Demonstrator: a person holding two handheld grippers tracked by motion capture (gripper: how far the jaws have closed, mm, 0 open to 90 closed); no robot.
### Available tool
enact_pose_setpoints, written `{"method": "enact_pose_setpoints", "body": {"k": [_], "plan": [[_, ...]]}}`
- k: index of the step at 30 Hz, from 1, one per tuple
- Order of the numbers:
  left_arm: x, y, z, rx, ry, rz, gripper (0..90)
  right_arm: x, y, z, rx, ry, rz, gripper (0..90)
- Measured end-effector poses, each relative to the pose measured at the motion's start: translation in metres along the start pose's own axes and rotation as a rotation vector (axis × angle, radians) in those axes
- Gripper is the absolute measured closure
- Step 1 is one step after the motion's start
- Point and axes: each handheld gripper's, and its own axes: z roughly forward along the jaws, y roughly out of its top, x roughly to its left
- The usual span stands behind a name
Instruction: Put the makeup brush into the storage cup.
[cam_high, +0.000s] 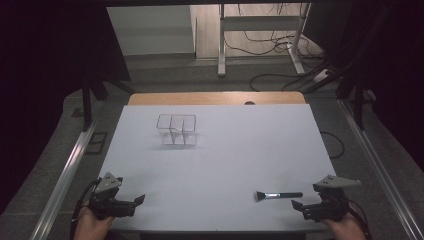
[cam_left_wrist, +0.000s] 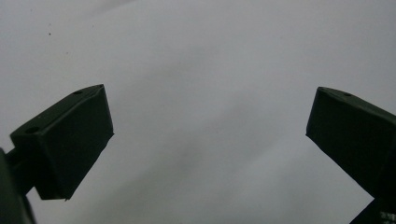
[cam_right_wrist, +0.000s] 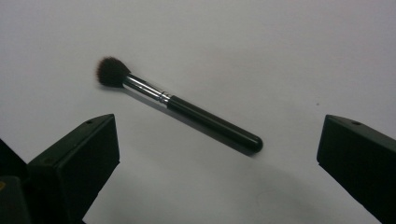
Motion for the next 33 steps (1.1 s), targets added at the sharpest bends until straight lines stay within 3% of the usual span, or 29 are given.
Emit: {"method": "enact_pose_setpoints", "body": {"k": [7,27,33], "plan": [[0.0020,-0.0022,0.0041,0.022,-0.004,-0.008,0.4,0.0032,0.0042,-0.0054,-0.056,-0.014,-0.040,0.0],[0.0036,-0.0024,0.0011,-0.018,-0.026,-0.024,0.0,0.0034,0.0027,0.0008,0.024,-0.004,-0.020,0.0],[0.0015,-0.0015,0.0019,0.004,-0.028,-0.018,0.1,0.0035,0.0029,0.0019,0.038,-0.014,-0.016,0.0]]}}
